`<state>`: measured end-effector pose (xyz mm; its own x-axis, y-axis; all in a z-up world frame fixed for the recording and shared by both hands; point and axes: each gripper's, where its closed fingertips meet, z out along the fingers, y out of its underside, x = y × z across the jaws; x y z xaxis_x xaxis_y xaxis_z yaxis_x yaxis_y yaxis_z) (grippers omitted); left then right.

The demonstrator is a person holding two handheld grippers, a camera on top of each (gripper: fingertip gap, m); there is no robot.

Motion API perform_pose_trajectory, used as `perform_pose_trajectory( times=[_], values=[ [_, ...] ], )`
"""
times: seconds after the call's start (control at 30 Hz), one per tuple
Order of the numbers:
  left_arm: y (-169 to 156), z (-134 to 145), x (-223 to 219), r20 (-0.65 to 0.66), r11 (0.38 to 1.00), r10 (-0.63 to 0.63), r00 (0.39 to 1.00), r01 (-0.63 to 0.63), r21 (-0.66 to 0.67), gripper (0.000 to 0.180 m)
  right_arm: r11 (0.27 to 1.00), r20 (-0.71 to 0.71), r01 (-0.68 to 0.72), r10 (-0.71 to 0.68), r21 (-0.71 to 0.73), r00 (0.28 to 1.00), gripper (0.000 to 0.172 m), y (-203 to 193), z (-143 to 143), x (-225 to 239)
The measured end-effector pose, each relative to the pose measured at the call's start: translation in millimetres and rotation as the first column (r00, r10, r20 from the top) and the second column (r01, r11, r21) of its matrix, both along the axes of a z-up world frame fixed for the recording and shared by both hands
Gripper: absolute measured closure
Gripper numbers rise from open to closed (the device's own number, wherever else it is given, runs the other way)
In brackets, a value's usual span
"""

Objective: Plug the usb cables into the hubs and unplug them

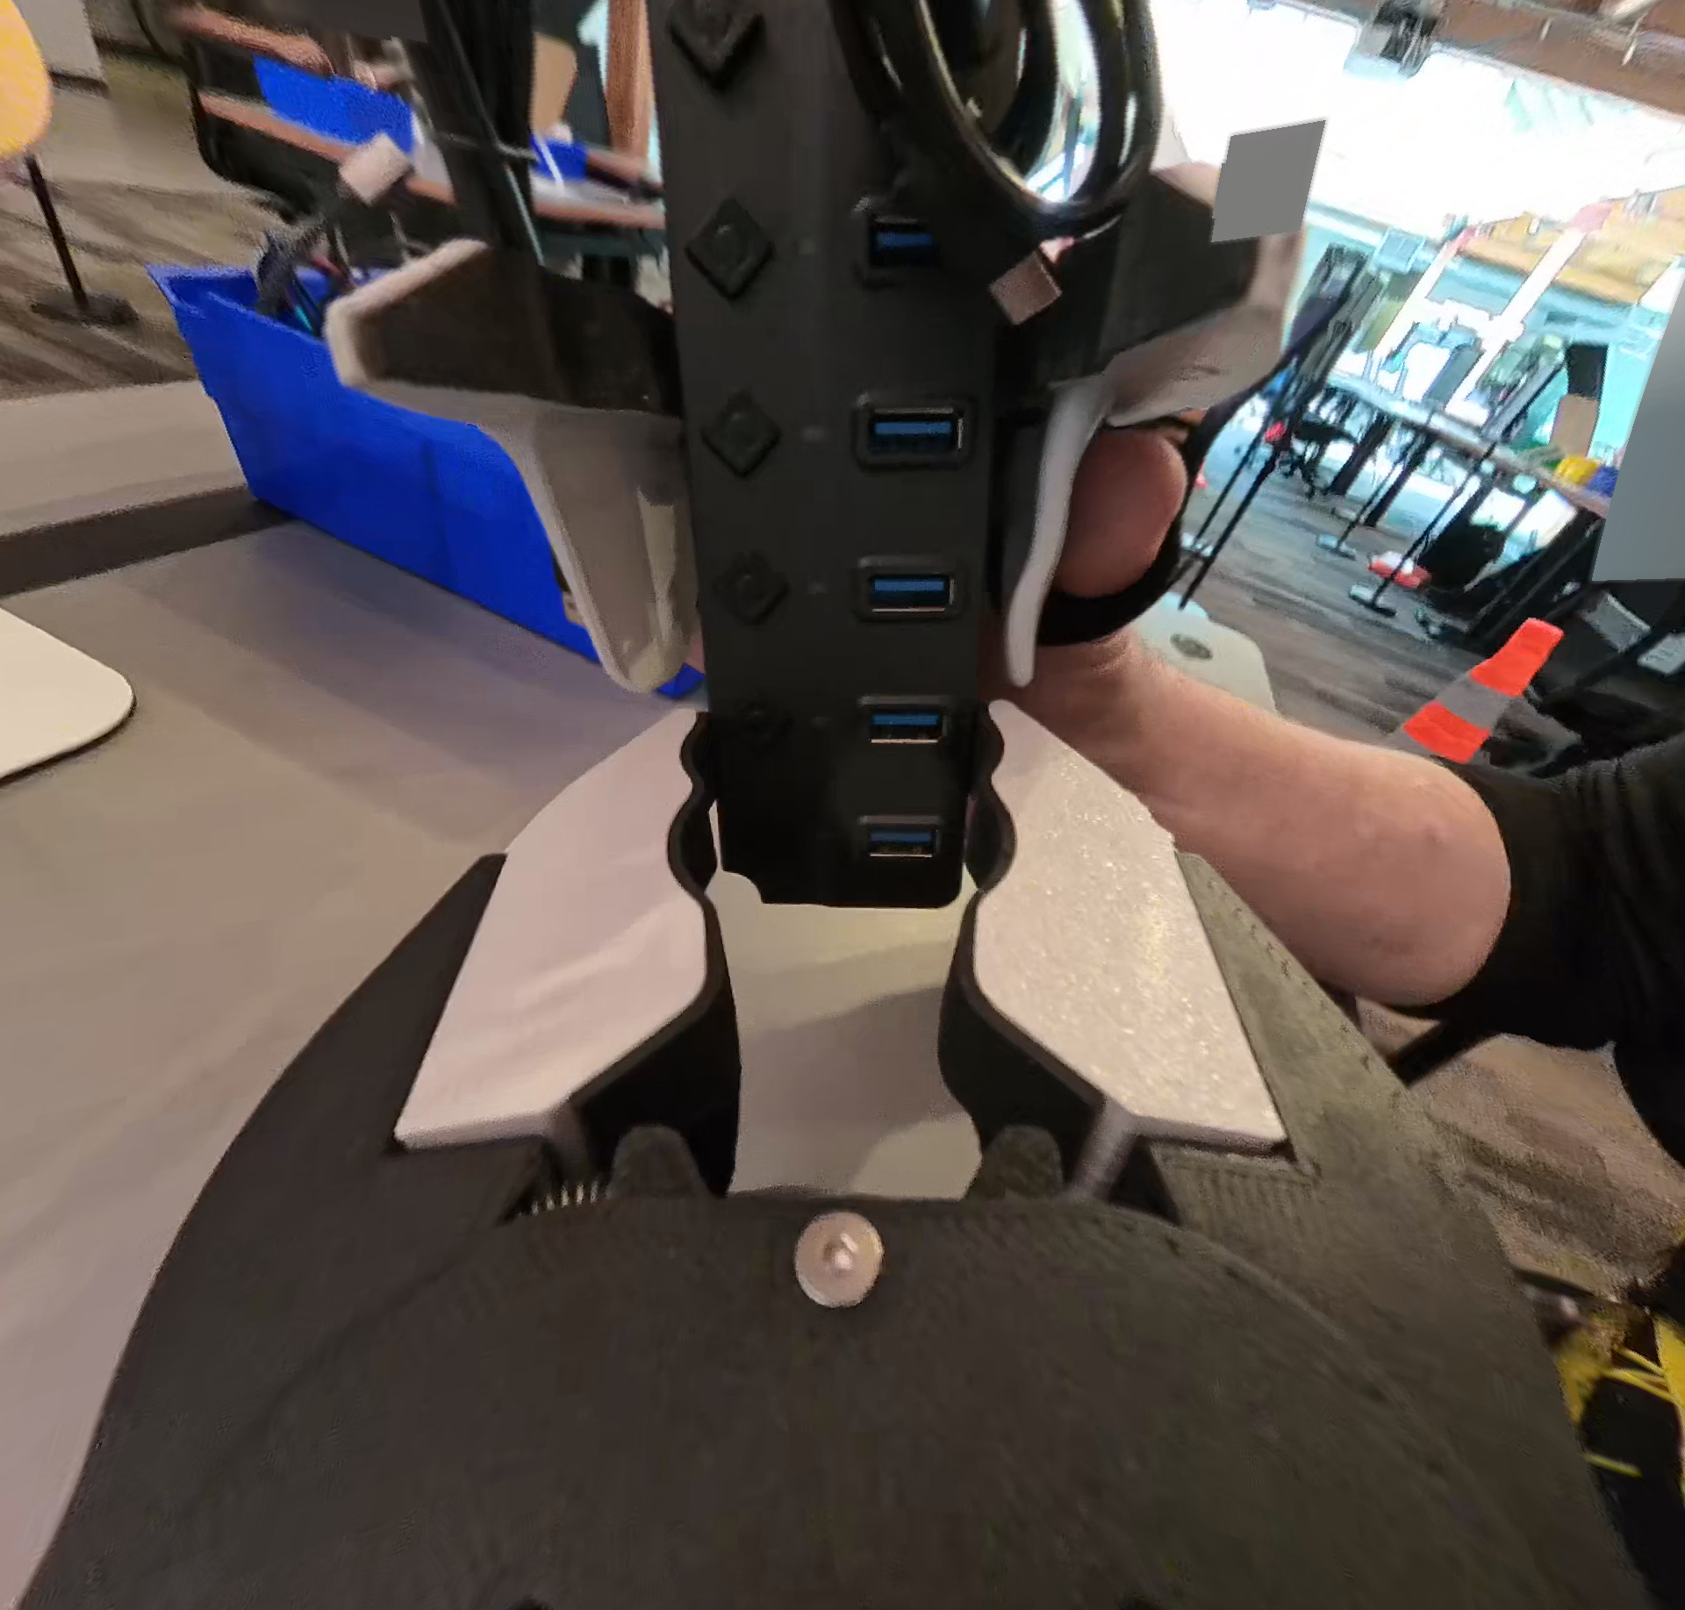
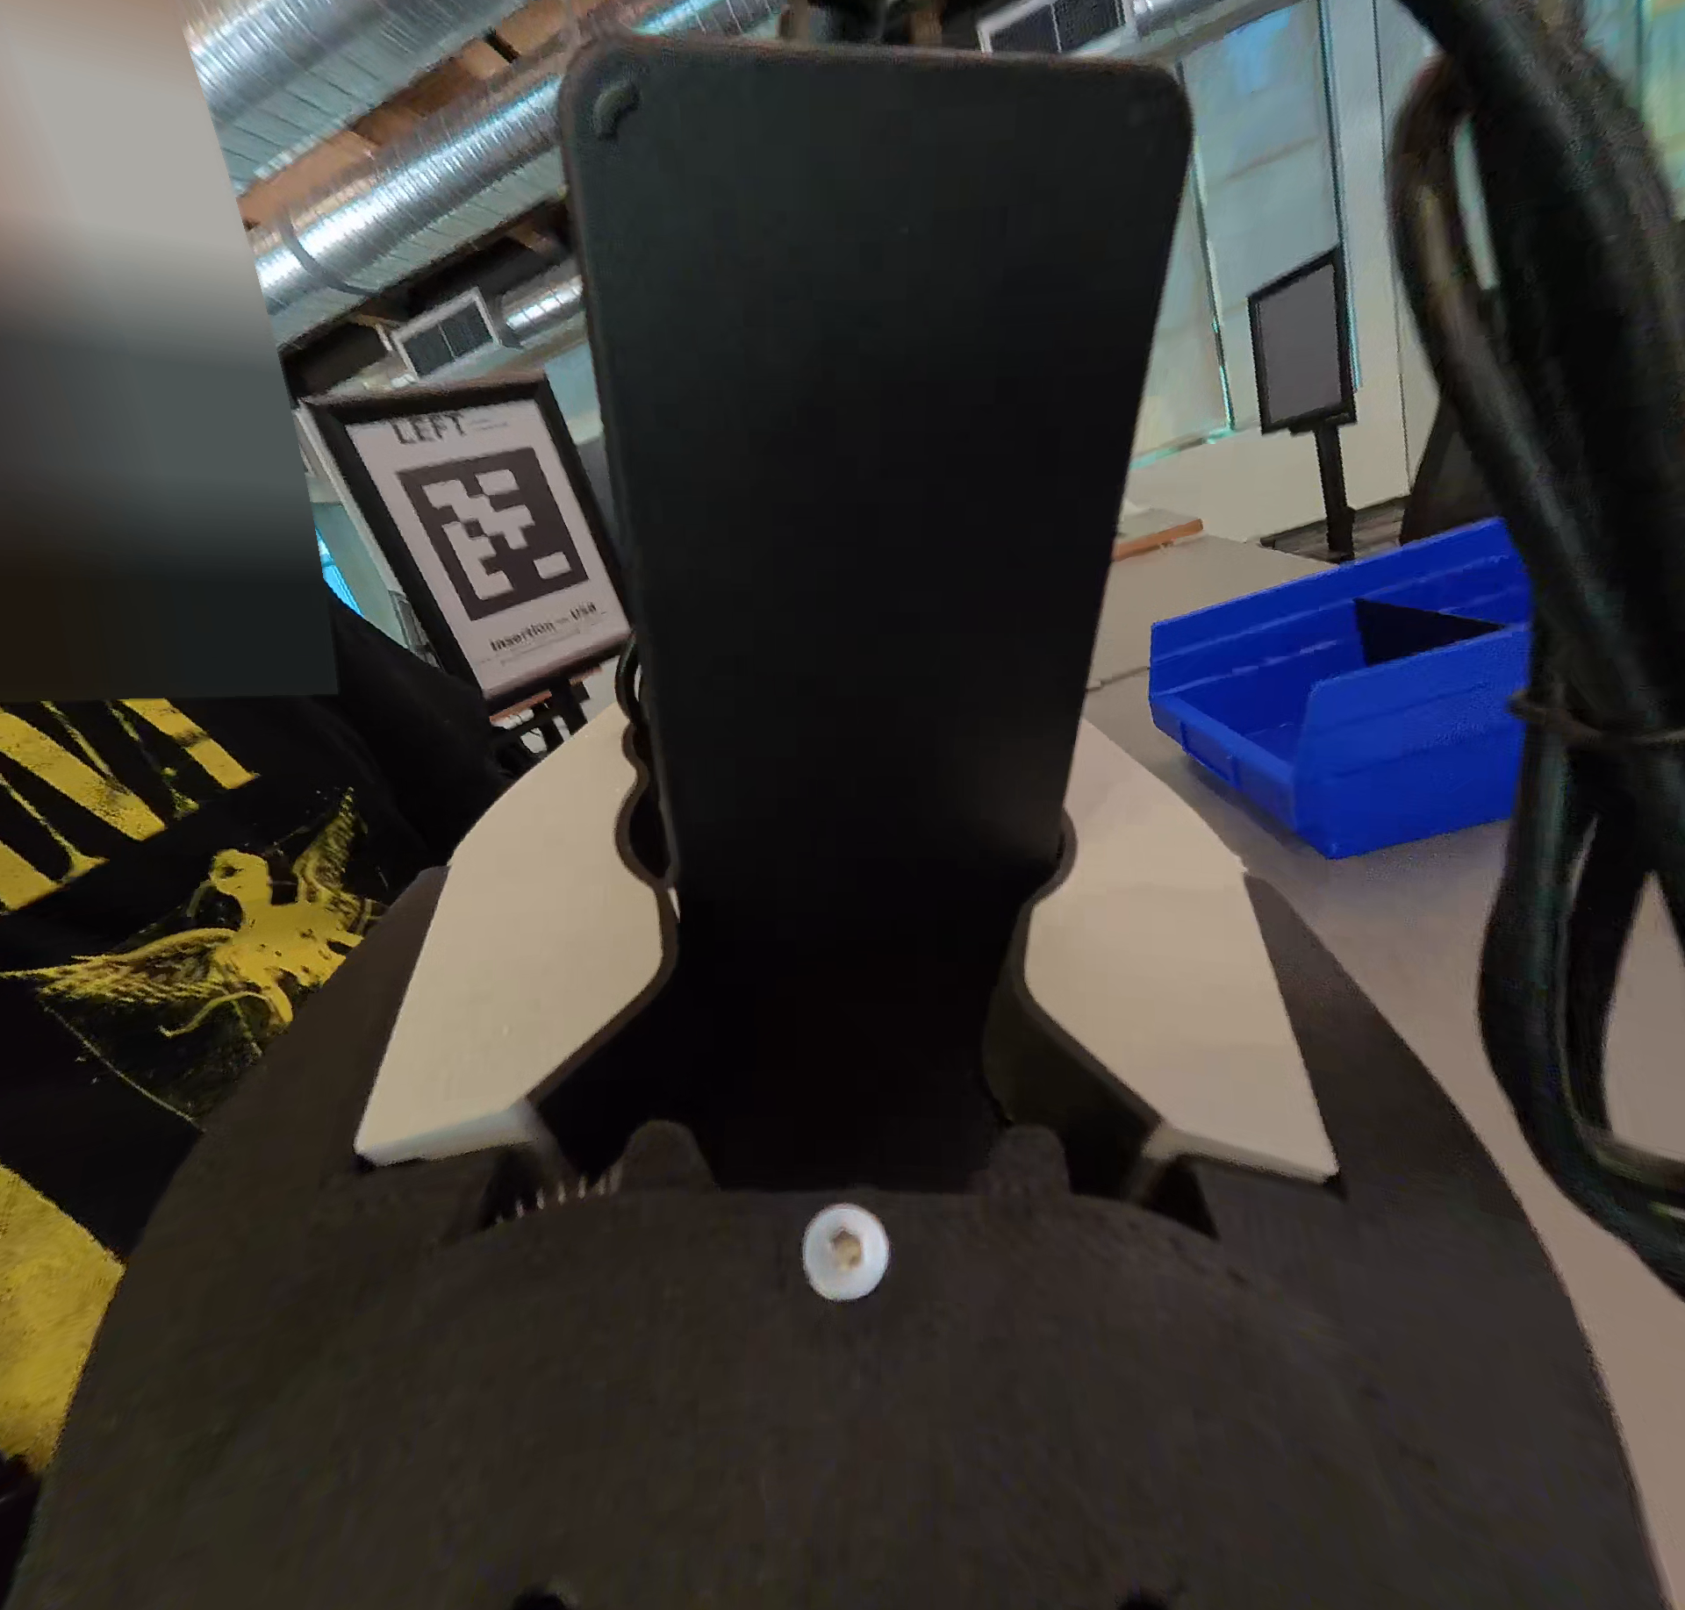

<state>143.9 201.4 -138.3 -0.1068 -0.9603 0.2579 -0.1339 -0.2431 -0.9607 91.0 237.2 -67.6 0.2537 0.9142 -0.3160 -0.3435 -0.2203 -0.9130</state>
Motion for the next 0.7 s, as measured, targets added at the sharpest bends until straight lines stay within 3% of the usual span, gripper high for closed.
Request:
perform_pose_trajectory(
  times=[0.13, 0.23, 0.3, 0.37, 0.5, 0.57, 0.6, 0.7],
  values=[
    [7, 6, -2, 0.066, 0.999, 0.048, 0.997, -0.047, -0.023, 0.128, 0.999, -0.014, 0.023, -0.024, -0.049, 1.0, 0.092, 4, -1, 8],
    [9, 11, -4, 0.103, 0.998, 0.067, 0.992, -0.064, -0.03, 0.128, 0.997, -0.037, 0.021, -0.023, -0.069, 0.999, 0.077, 4, -2, 12],
    [7, 14, -4, 0.118, 0.997, 0.071, 0.99, -0.068, -0.03, 0.128, 0.997, -0.081, 0.015, -0.021, -0.07, 0.996, 0.091, 3, 0, 16],
    [6, 13, -2, 0.131, 0.997, 0.074, 0.989, -0.071, -0.025, 0.128, 0.999, -0.098, 0.024, -0.029, -0.048, 0.995, 0.094, 2, 3, 17],
    [-6, -1, 5, 0.062, 0.999, -0.019, 0.998, 0.022, -0.047, 0.127, 1.0, 0.051, 0.02, -0.019, -0.01, 0.999, 0.097, -4, -4, 5],
    [-14, -2, 9, 0.04, 0.995, -0.082, 0.996, 0.084, -0.057, 0.113, 1.0, 0.154, -0.01, 0.011, -0.011, 0.988, 0.097, -7, -12, -6],
    [-17, -6, 12, 0.006, 0.994, -0.096, 0.995, 0.097, -0.046, 0.116, 1.0, 0.22, -0.026, 0.027, -0.007, 0.975, 0.097, -10, -16, -13],
    [-16, -3, 12, 0.048, 0.999, -0.048, 0.998, 0.048, -0.006, 0.123, 0.998, 0.272, -0.054, 0.055, -0.011, 0.961, 0.097, -14, -15, -23]
  ],
)
